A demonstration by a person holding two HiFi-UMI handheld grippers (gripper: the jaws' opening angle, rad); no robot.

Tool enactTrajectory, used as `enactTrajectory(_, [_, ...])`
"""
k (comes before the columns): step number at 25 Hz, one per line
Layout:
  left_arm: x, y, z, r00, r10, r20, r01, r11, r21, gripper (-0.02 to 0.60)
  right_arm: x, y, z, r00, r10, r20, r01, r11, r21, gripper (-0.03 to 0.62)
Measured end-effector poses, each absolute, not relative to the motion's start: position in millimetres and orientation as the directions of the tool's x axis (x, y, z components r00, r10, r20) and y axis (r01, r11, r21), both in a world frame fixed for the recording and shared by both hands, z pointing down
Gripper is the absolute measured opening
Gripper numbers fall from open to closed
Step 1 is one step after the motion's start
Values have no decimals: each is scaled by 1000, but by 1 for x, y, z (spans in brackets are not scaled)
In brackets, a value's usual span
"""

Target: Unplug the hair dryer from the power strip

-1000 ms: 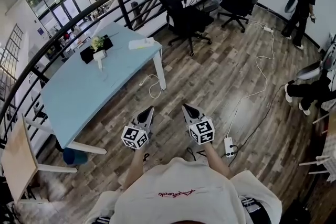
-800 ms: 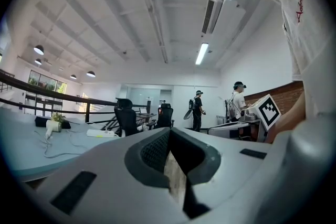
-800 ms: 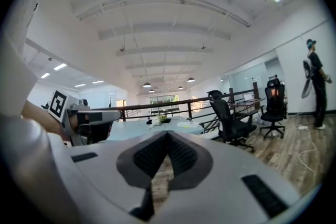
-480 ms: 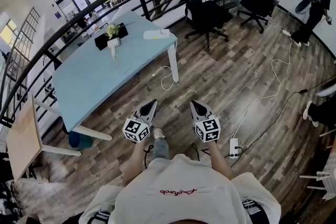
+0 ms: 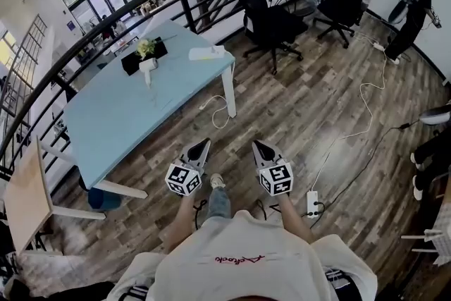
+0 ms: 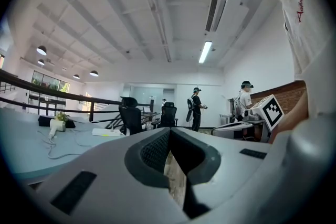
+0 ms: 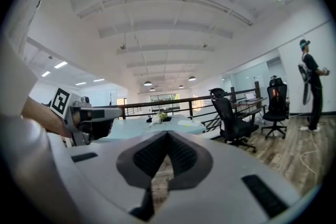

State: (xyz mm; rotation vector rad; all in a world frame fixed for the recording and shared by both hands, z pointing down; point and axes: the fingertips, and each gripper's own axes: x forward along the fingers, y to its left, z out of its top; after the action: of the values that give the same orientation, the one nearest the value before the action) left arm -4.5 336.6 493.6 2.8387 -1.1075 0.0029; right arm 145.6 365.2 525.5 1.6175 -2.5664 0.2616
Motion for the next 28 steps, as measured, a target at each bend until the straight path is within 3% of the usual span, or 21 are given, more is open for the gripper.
enactTrajectory(28, [-103,41,479,777,-629,-27,-623,-774,111,8,49,73,502,-354,-916,188,-935,355,-28,17])
